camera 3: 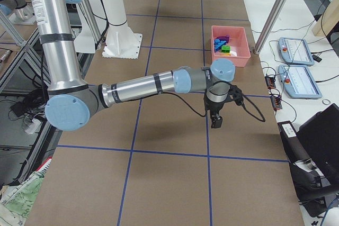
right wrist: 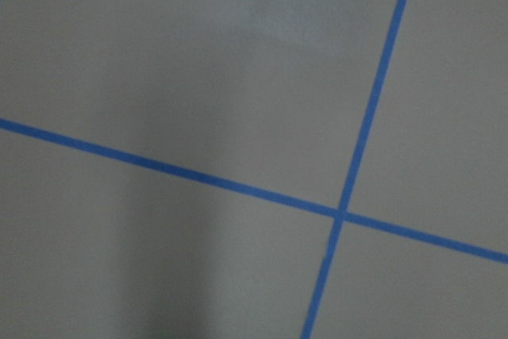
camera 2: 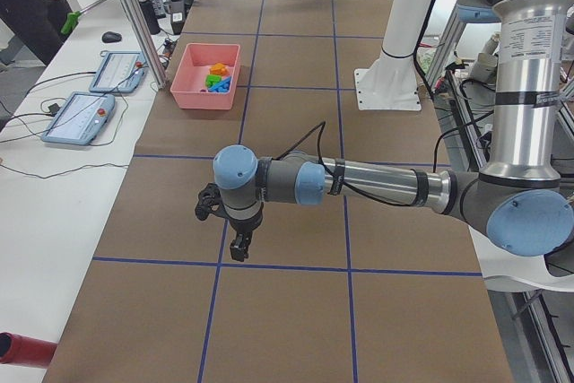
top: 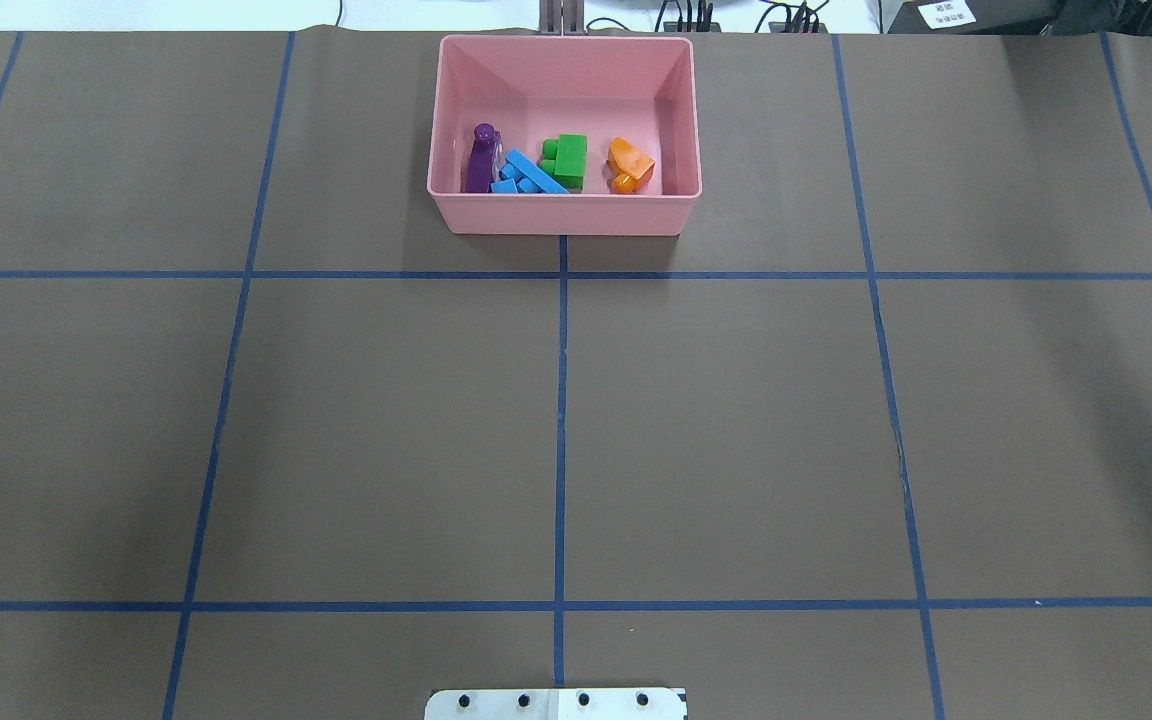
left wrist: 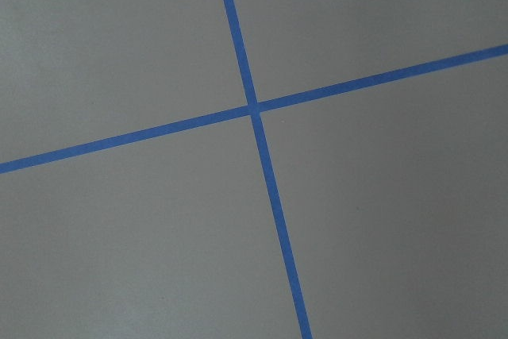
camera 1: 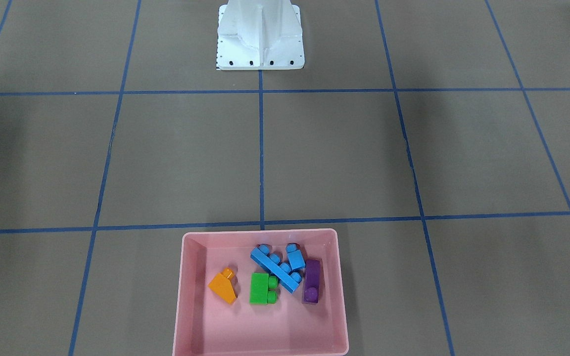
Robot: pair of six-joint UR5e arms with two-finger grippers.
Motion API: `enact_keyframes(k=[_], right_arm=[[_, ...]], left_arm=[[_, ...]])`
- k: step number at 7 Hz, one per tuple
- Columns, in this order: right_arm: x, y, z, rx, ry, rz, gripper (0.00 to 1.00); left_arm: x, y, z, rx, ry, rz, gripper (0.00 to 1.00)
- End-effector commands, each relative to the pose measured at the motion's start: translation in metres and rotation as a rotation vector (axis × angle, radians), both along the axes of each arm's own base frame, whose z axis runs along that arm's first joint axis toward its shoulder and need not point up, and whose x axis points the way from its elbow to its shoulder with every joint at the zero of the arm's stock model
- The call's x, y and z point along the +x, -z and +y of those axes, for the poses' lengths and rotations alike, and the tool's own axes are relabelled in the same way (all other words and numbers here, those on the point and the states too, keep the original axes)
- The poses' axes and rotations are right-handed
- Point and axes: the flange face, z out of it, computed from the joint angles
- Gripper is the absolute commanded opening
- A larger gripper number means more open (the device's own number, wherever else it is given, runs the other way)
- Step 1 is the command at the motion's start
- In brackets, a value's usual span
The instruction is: Put all blocks into box
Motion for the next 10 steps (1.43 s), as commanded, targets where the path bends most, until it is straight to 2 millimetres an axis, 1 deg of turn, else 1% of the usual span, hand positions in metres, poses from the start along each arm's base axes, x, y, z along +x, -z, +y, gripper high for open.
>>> enact_keyframes(k=[1,2,3,4,10], right_arm=[[0.024,-0.055,0.084,-0.085,-0.014,0.014,1.00],[0.025,-0.057,0.101,-0.096,-0.020,0.014,1.00],[0.025,-0.052,0.102,-0.117,-0.055,0.013,1.00],[0.025,-0.051,0.102,-0.123,-0.066,0.011,1.00],[0.024,-0.047,0.101,-0.119,-0.065,0.002,1.00]], left_arm=[[0.000,0.003,0.000,0.001,0.001,0.002,1.00],[0.000,0.004,0.000,0.005,0.000,0.002,1.00],[0.000,0.006,0.000,0.008,-0.001,0.004,1.00],[0.000,0.003,0.007,0.007,-0.002,0.004,1.00],[0.000,0.001,0.010,0.004,-0.002,0.004,1.00]])
